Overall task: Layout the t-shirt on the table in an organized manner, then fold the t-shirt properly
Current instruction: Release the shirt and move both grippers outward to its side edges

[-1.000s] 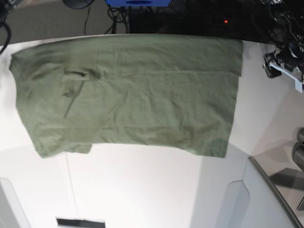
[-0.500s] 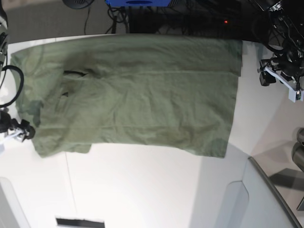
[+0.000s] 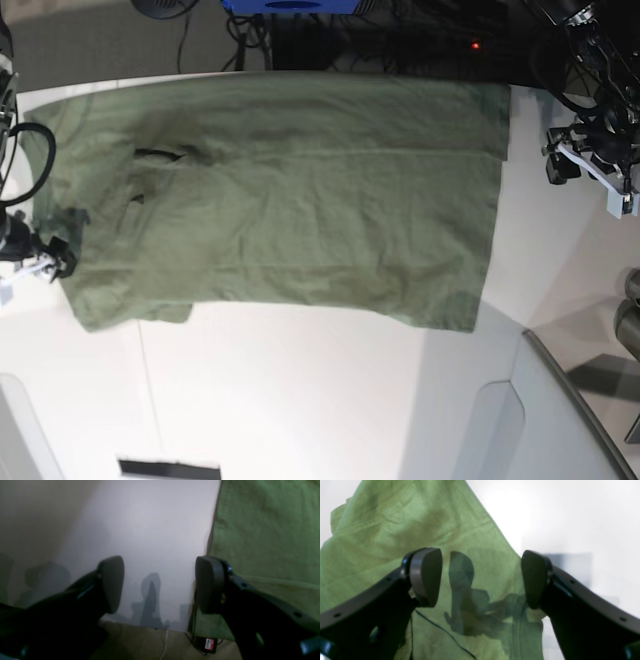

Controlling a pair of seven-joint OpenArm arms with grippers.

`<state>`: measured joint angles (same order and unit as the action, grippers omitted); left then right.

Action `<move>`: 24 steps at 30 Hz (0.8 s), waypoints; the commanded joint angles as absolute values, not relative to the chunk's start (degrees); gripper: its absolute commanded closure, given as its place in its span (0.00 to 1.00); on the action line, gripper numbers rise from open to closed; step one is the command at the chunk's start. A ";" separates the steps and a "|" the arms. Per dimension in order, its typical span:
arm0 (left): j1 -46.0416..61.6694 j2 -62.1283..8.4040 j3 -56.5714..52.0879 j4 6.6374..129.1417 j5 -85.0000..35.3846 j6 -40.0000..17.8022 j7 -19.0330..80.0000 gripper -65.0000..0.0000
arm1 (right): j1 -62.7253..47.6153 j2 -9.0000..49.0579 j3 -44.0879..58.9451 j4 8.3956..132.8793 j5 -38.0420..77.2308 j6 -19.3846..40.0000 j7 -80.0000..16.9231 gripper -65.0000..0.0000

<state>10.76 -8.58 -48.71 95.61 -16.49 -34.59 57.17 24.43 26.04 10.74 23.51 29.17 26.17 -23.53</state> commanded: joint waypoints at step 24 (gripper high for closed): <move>10.68 -9.19 -48.92 96.48 -16.92 -34.77 56.31 0.33 | 25.45 24.40 11.21 26.59 20.18 26.24 -23.16 0.39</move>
<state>10.81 -8.36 -48.71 95.61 -16.47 -34.59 57.17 24.51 23.51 11.03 26.04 20.08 25.98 -22.76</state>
